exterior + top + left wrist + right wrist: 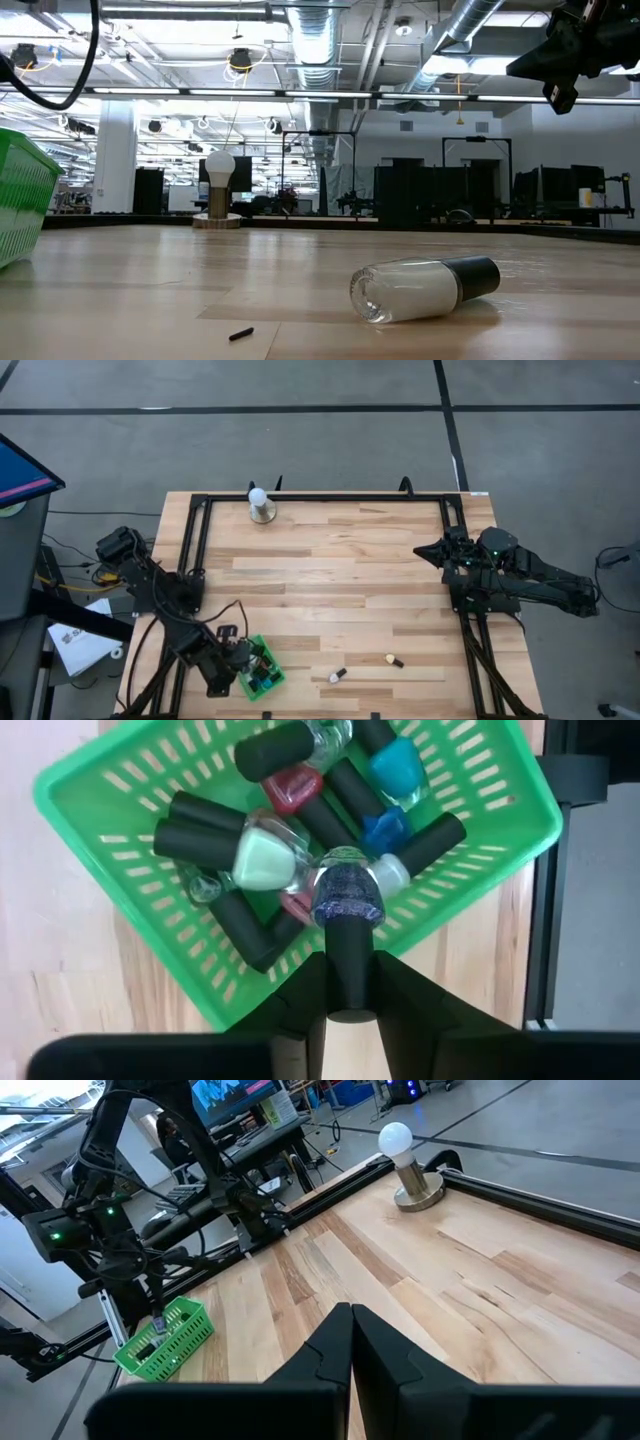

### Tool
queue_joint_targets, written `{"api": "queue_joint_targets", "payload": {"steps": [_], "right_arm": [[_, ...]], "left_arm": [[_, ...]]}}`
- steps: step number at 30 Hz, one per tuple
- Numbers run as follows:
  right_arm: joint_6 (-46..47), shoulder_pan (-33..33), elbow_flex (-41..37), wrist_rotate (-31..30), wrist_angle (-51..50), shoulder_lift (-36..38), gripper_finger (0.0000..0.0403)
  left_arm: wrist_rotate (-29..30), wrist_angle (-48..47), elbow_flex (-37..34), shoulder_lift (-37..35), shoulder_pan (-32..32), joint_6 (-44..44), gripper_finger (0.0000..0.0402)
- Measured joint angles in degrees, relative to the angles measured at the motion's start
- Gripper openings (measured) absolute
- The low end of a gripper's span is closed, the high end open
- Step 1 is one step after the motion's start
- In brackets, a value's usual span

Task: Pick & Place Nail Polish
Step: Put the black violet nail polish bottle into the green basket, then put the black white nail polish bottle into the green basket

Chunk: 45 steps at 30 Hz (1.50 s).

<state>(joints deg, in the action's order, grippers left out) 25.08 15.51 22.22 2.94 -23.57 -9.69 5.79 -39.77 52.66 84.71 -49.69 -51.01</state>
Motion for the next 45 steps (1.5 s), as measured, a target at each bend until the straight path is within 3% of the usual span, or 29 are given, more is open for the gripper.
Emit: {"api": "queue_joint_targets", "payload": {"steps": [18,29,34,37,40,45], "right_arm": [[0.0,0.0,0.0,0.0,0.0,0.0,0.0],[0.0,0.0,0.0,0.0,0.0,0.0,0.0],[0.4,0.0,0.0,0.0,0.0,0.0,0.0],[0.4,0.0,0.0,0.0,0.0,0.0,0.0],[0.5,0.0,0.0,0.0,0.0,0.0,0.0],[0.5,0.0,0.0,0.0,0.0,0.0,0.0]], "left_arm": [[-1.3,-0.1,0.0,0.0,2.0,6.0,0.0081],[-1.7,0.3,0.1,0.0,2.6,5.4,0.0156],[-1.2,0.3,3.3,-0.3,5.1,5.6,0.0174],[3.4,0.7,7.0,-0.7,7.9,8.3,0.0173],[12.2,1.8,10.1,-0.8,10.5,12.7,0.0171],[24.4,10.6,10.8,-0.8,16.4,18.3,0.0174]]}}
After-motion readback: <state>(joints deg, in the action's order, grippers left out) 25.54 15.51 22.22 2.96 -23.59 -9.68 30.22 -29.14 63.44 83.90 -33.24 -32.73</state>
